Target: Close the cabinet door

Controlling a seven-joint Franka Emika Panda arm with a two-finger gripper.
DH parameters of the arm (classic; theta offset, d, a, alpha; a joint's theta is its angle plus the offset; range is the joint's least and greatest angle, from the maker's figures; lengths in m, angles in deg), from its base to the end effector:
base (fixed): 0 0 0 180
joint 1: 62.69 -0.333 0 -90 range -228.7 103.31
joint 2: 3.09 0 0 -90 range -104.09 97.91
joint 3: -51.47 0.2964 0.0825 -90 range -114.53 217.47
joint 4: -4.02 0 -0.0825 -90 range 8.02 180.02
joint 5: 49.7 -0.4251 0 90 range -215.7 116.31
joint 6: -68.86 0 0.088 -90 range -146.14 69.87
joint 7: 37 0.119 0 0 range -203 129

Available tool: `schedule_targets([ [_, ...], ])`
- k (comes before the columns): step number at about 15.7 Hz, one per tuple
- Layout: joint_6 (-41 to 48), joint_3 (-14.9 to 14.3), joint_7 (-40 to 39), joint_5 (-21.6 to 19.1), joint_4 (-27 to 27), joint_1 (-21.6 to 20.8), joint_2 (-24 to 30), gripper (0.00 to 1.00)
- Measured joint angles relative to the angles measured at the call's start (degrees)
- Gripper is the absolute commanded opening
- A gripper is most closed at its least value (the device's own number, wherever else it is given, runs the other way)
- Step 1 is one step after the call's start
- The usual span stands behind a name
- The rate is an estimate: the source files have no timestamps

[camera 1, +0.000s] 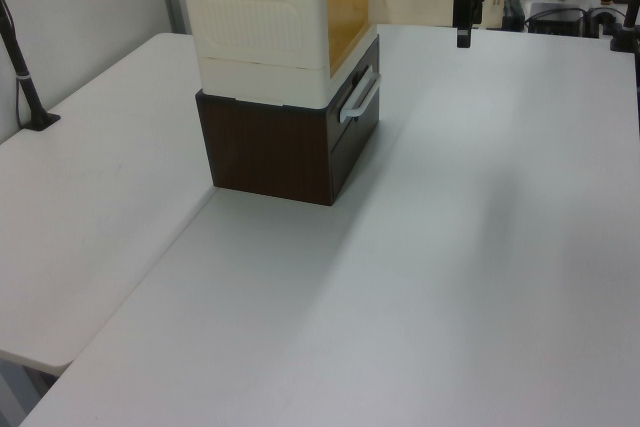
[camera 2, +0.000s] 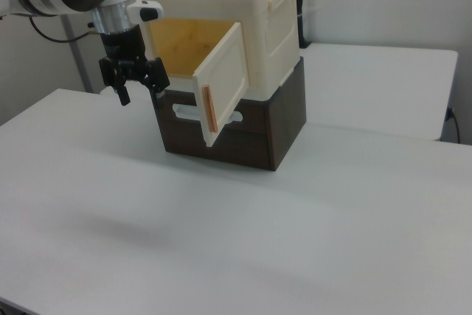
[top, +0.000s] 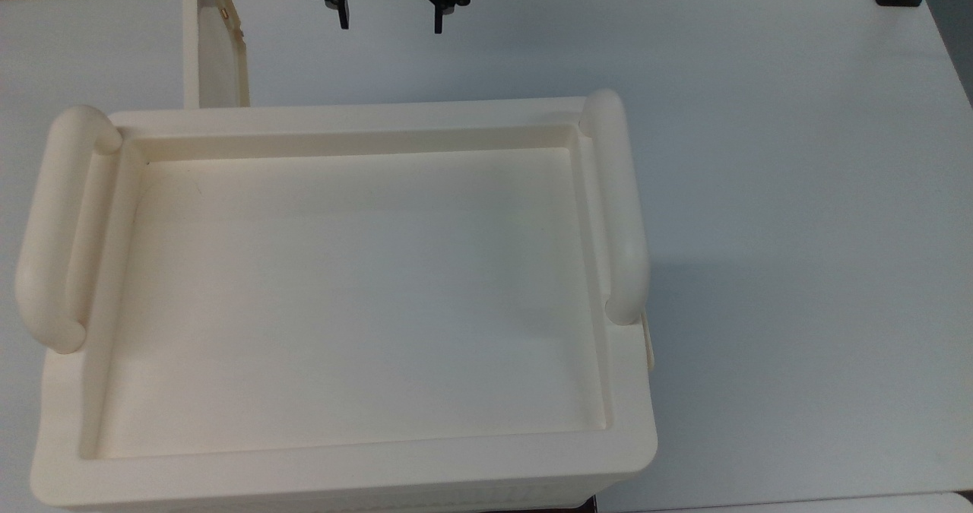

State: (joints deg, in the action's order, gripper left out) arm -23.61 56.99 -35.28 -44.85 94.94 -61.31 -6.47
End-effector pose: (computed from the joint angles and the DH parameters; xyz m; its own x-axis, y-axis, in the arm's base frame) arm 0.6132 0.0333 0.5532 0.9985 0.0459 -0.0294 0.0482 -0.9957 0.0796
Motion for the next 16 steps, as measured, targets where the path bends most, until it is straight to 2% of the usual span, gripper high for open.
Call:
schedule_targets([
  [9, 0.0, 0.0, 0.0, 0.0, 0.0, 0.0, 0.0, 1.0],
  [10, 0.0, 0.0, 0.0, 0.0, 0.0, 0.0, 0.0, 0.94],
  [11, 0.0, 0.0, 0.0, 0.0, 0.0, 0.0, 0.0, 0.83],
  [14, 0.0, 0.0, 0.0, 0.0, 0.0, 0.0, 0.0, 0.29],
  [16, 0.0, 0.0, 0.0, 0.0, 0.0, 0.0, 0.0, 0.03],
])
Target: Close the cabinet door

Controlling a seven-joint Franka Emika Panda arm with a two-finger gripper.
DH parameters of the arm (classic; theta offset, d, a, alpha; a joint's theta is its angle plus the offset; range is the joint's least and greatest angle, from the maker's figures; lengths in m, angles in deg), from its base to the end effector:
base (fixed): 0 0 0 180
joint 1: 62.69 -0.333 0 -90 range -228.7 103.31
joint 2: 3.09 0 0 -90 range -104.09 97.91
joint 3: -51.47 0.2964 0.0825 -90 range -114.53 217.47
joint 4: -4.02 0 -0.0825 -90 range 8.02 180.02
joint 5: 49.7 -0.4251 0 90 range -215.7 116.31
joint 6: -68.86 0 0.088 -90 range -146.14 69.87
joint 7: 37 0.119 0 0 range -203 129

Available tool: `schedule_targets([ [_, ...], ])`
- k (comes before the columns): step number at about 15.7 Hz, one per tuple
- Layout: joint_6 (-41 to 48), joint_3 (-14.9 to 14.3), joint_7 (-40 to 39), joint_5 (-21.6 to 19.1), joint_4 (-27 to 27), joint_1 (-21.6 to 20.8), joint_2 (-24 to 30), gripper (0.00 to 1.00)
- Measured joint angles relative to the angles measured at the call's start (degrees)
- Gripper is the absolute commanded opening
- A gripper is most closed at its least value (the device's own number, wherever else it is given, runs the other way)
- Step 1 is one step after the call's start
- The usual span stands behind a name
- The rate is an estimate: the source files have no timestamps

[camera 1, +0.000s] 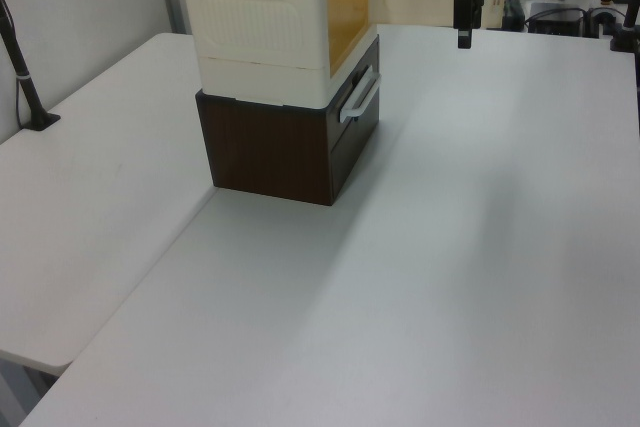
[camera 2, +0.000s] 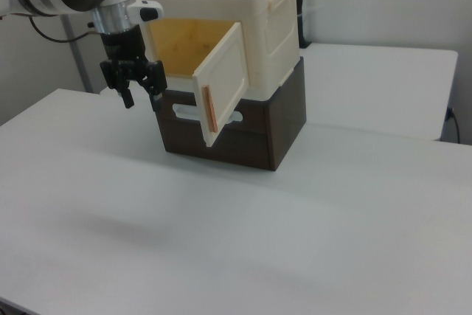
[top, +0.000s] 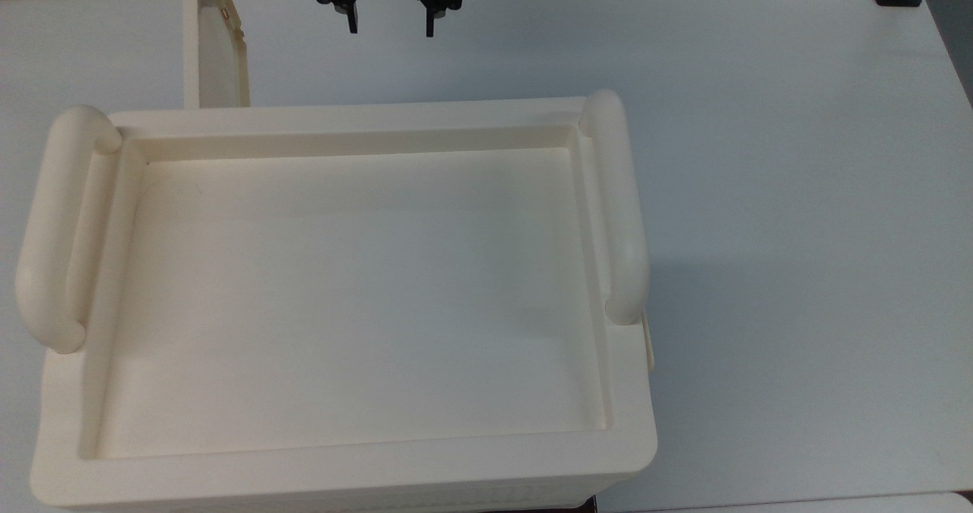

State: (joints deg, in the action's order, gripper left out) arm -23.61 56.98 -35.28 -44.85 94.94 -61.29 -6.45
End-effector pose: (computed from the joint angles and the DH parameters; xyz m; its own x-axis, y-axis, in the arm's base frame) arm 0.6132 0.0330 0.5534 0.9985 0.0454 -0.0291 0.0476 -0.9957 0.0796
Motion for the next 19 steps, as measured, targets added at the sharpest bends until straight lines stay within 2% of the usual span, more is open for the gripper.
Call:
schedule_targets([
  [1, 0.0, 0.0, 0.0, 0.0, 0.0, 0.0, 0.0, 0.0],
  [12, -0.1, -0.1, 0.0, 0.0, -1.0, 0.3, 0.3, 0.0],
  [19, -0.1, -1.5, 0.0, 0.0, -8.6, 1.4, 2.1, 0.0],
])
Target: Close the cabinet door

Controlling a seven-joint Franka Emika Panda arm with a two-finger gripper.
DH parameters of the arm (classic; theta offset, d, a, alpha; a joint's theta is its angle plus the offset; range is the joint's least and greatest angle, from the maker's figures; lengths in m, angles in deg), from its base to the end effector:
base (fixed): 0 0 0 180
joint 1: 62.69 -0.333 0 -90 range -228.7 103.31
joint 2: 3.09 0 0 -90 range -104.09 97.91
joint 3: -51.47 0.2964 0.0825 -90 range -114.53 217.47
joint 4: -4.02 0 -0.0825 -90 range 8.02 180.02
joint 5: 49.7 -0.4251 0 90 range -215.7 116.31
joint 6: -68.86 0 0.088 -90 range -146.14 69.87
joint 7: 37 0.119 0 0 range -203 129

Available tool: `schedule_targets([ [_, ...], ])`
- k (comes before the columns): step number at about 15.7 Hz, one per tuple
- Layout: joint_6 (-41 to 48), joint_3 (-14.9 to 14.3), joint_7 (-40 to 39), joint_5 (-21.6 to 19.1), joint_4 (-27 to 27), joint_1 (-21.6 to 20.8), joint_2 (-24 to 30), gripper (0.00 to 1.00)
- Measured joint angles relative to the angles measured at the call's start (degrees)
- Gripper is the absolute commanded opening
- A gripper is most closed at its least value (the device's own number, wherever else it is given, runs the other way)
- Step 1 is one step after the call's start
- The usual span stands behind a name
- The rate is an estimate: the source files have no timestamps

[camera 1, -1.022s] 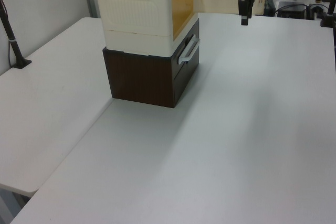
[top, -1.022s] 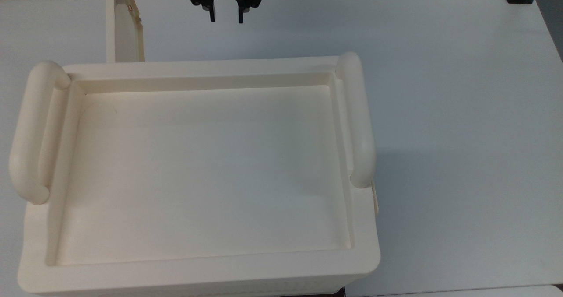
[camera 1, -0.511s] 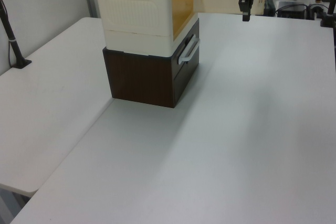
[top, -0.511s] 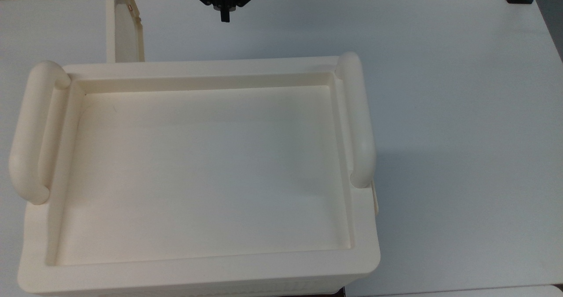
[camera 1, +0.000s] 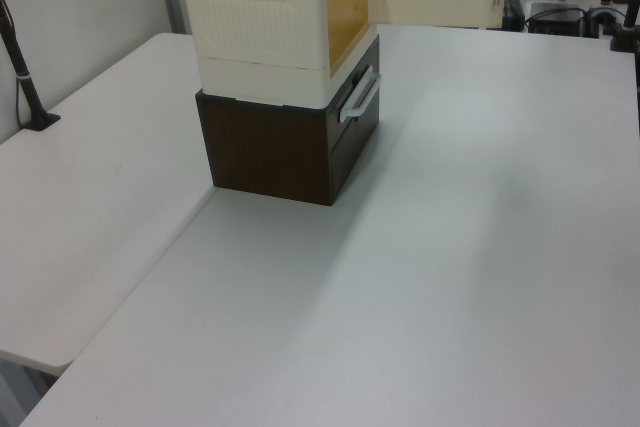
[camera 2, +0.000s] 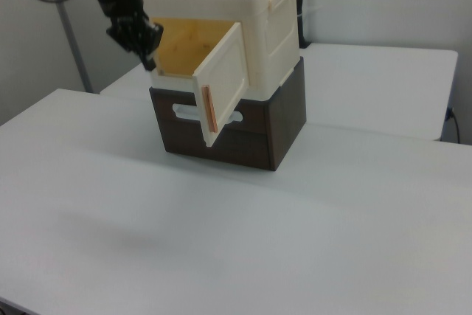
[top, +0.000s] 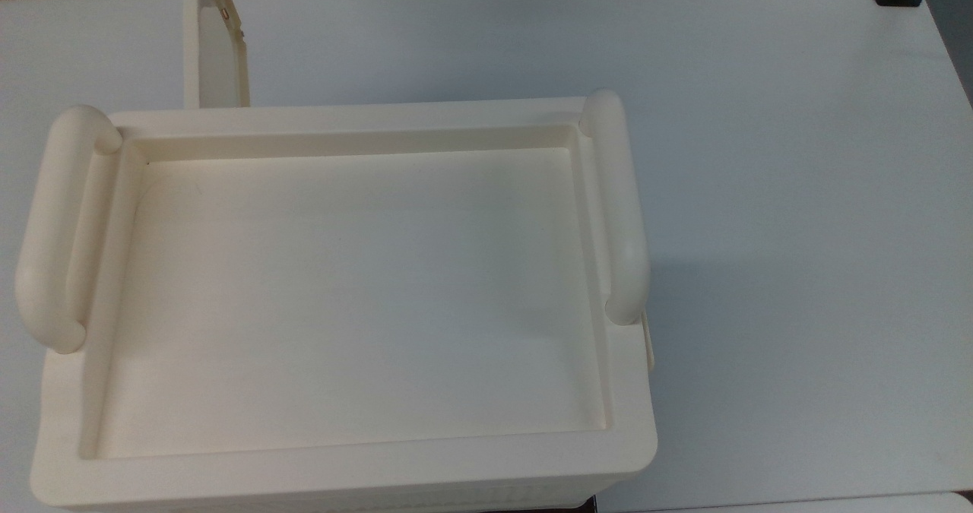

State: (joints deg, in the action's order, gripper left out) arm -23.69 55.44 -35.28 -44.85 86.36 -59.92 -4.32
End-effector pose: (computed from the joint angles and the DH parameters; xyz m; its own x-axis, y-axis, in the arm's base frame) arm 0.6075 0.0025 0.6538 0.9874 -0.0057 0.1584 -0.0183 -0.9968 0.0778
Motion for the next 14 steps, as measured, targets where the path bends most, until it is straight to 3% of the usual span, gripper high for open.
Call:
schedule_targets([
  [8, -0.3, -8.4, -1.7, 0.0, -5.5, 0.8, 0.6, 0.0],
  [14, -6.1, -15.4, -5.8, -0.2, -5.8, 1.0, -0.2, 0.0],
])
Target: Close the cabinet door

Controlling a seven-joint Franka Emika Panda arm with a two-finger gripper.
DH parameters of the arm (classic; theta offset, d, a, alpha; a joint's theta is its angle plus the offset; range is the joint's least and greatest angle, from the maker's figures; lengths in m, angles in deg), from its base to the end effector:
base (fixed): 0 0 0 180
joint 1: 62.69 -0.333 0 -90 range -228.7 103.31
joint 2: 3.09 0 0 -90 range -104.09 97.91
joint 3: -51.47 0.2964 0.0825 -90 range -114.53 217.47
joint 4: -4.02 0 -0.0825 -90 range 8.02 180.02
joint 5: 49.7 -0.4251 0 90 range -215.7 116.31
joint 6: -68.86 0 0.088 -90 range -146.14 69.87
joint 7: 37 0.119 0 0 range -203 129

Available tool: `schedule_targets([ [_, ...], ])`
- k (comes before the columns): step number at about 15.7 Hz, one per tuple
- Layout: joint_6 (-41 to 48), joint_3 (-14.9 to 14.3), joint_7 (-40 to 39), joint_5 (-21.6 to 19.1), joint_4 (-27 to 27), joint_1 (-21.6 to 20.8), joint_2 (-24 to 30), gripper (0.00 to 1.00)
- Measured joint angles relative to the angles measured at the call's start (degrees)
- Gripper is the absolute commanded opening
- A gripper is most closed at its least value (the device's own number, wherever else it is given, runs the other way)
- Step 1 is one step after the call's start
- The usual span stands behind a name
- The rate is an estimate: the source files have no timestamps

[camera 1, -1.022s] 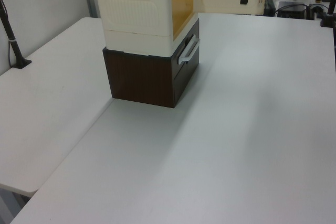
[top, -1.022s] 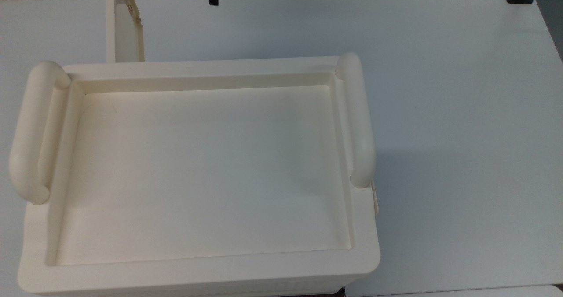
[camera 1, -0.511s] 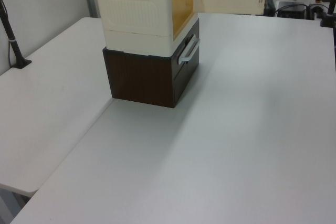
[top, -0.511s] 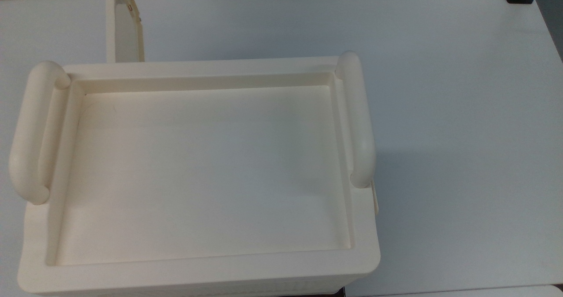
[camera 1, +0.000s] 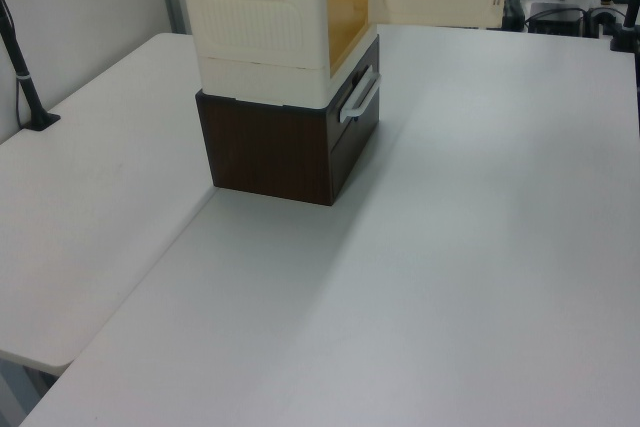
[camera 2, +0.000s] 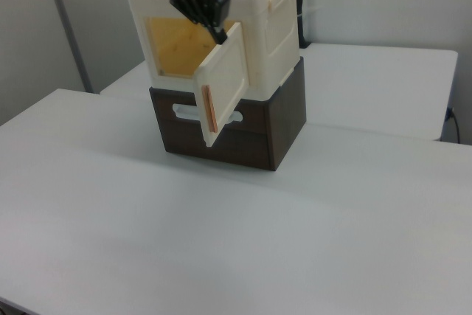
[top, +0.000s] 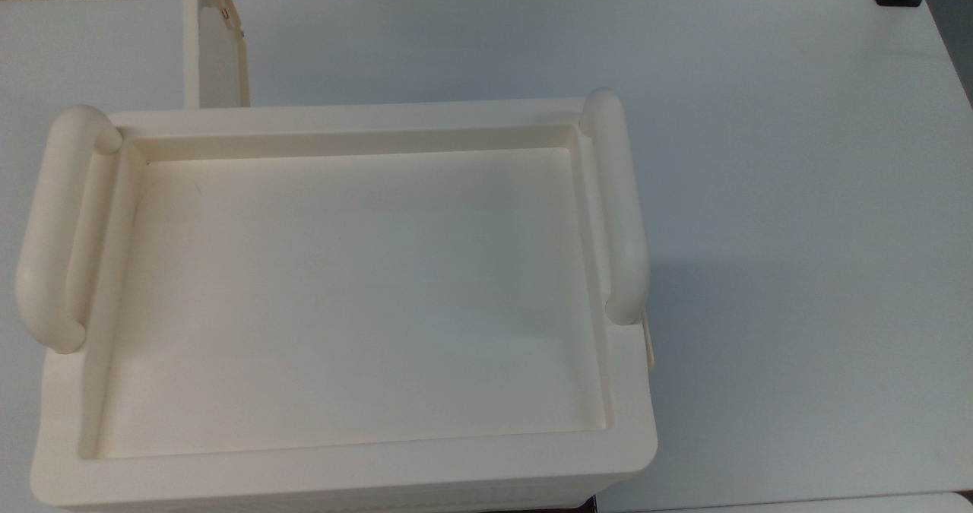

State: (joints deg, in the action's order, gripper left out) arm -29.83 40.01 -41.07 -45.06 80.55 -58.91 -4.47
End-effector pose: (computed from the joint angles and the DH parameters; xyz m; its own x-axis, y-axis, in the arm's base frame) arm 0.5890 -0.1673 0.7177 0.9231 -0.1638 0.3478 -0.2132 -0.9709 0.1088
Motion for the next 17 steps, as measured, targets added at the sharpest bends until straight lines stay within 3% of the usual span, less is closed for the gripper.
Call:
schedule_targets([
  [8, -1.1, -1.2, -7.8, -6.6, 1.4, 2.0, -2.1, 0.0],
  [13, 1.9, 0.9, -8.0, -7.3, 2.6, -0.3, -2.3, 0.0],
  [17, 2.2, 4.5, -4.5, -12.6, 2.5, -2.9, -2.3, 0.01],
])
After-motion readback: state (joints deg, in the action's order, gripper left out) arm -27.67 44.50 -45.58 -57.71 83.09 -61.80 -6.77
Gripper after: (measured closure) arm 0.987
